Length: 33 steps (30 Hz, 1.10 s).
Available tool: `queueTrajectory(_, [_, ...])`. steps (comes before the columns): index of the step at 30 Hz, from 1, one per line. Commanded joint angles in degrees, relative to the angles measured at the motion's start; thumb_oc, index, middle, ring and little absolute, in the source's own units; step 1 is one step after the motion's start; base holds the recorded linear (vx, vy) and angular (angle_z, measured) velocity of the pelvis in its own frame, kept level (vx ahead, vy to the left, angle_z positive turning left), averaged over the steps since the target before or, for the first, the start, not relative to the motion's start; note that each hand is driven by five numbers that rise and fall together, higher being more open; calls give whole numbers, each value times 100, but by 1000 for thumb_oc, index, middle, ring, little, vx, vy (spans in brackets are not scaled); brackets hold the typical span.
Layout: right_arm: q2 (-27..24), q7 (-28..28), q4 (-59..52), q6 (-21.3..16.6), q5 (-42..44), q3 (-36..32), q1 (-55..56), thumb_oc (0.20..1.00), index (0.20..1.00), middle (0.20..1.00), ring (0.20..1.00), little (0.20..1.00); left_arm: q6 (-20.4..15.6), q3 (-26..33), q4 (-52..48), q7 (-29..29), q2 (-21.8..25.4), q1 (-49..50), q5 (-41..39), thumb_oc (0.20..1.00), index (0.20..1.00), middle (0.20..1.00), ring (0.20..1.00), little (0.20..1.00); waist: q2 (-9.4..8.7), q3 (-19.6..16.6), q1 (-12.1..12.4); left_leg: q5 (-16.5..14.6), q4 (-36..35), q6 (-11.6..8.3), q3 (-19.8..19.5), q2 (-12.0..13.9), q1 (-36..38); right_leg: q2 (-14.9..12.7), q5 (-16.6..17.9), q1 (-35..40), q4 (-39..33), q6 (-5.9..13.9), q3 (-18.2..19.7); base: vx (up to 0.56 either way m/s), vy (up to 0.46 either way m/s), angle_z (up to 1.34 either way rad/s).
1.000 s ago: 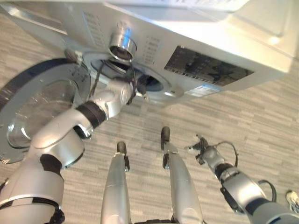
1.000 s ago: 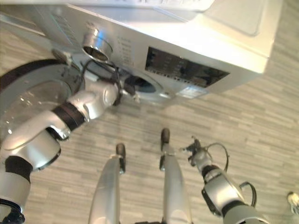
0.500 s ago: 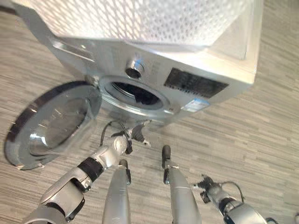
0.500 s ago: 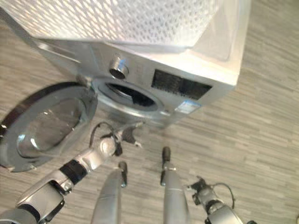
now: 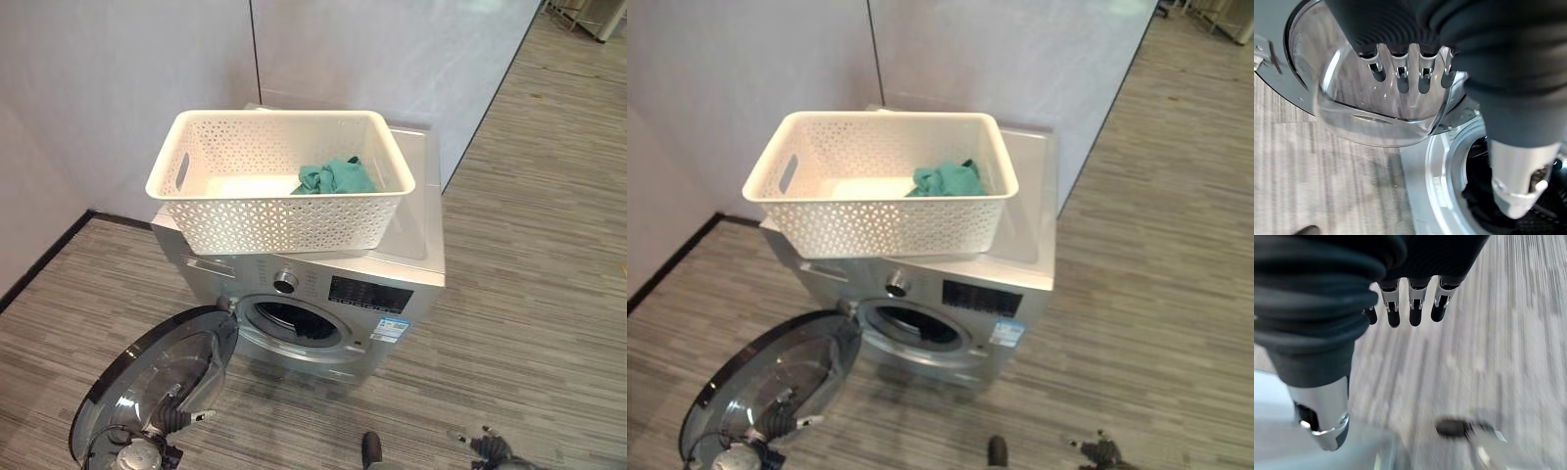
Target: Grab the laundry basket,head to the washer,open it,put in the laundry and shut it.
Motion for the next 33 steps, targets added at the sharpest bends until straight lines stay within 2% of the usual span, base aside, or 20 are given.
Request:
queueTrajectory(1, [-947,-184,1372,-131,511,-540,-579,1000,1000,1000,1000,1000,-259,-409,-345,126,-78,-995,-229,1000,1000,1000,1000,1000,128,145,15,-519,86,198,-253,194,-10,-201,-65,-440,150,250,-419,53,-3,6])
queueTrajectory(3, [-1107,-276,1378,-124,539,-501,-858,1000,1000,1000,1000,1000,-234,-422,-687,66,24,-1017,-231,1000,1000,1000,1000,1000,130,85,83,-454,-7,187,-356,173,24,-234,-71,-367,145,267,-506,28,0,8])
queueTrajectory(5, [-1141,-293,661,-146,424,-553,-657,1000,1000,1000,1000,1000,-274,-308,-666,82,25,-971,-234,1000,1000,1000,1000,1000,126,34,-6,-410,-120,181,-324,190,102,-221,-72,-363,148,276,-467,22,6,26])
queueTrajectory(7, [-1341,-565,-187,-141,425,-934,-443,1000,1000,1000,1000,1000,-276,-304,-503,80,-32,-990,-301,1000,1000,1000,1000,1000,136,-38,-99,-397,-224,176,-269,218,197,-160,-95,-365,156,269,-385,35,-1,-7])
queueTrajectory(8, [-1337,-566,-196,-136,423,-942,-434,1000,1000,1000,1000,1000,-277,-309,-500,81,-31,-993,-301,1000,1000,1000,1000,1000,130,-44,-91,-389,-230,177,-265,212,192,-165,-92,-375,156,270,-379,55,22,-32])
queueTrajectory(9, [-1221,-1389,-2015,-305,3,-1598,-99,1000,1000,1000,1000,1000,-274,-405,-339,118,-217,-979,-317,1000,1000,1000,1000,1000,236,-120,-226,-347,-355,206,-290,221,254,-118,-150,-405,193,248,-358,42,29,-25])
queueTrajectory(12, [-1088,-1645,-2496,-365,-200,-1687,-91,1000,1000,1000,1000,1000,-278,-590,-207,90,-299,-993,-413,1000,1000,1000,1000,1000,257,-154,-250,-329,-404,215,-291,234,277,-99,-171,-419,221,238,-359,21,11,-2])
queueTrajectory(16, [-842,-1511,-3689,-236,-775,-1418,9,1000,1000,1000,1000,1000,-232,-629,-139,55,-357,-918,-512,1000,1000,1000,1000,1000,250,-187,-269,-314,-450,219,-243,255,310,-67,-167,-426,206,225,-322,8,-1,-6])
queueTrajectory(21, [-600,-1440,-4630,-216,-930,-1365,-45,1000,1000,1000,1000,1000,-184,-708,-147,42,-350,-889,-516,1000,1000,1000,1000,1000,255,-209,-279,-308,-435,217,-242,270,305,-33,-198,-435,206,193,-263,11,-6,-7])
queueTrajectory(22, [-485,-1550,-5425,-356,-1118,-1440,-197,1000,1000,1000,1000,1000,-166,-701,-234,69,-323,-809,-485,1000,1000,1000,1000,1000,301,-226,-264,-312,-437,223,-267,270,309,-32,-228,-438,229,173,-236,0,0,0])
queueTrajectory(26, [-364,-1687,-6299,-509,-1331,-1554,-463,1000,1000,1000,1000,1000,-180,-703,-210,122,-305,-780,-453,1000,1000,1000,1000,1000,323,-264,-231,-323,-424,232,-281,270,317,-34,-256,-431,266,164,-228,9,3,0])
queueTrajectory(30, [-495,-1695,-7121,-509,-1581,-1459,-975,1000,1000,1000,1000,1000,-169,-800,-190,113,-275,-787,-361,1000,1000,1000,1000,1000,295,-300,-172,-332,-419,237,-293,260,322,-38,-250,-428,278,164,-225,0,0,0])
queueTrajectory(33, [-639,-1620,-7339,-432,-1662,-1373,-1259,1000,1000,1000,1000,1000,-150,-851,-197,94,-261,-813,-307,1000,1000,1000,1000,1000,268,-312,-135,-338,-425,241,-296,256,328,-43,-247,-424,277,166,-221,0,0,0])
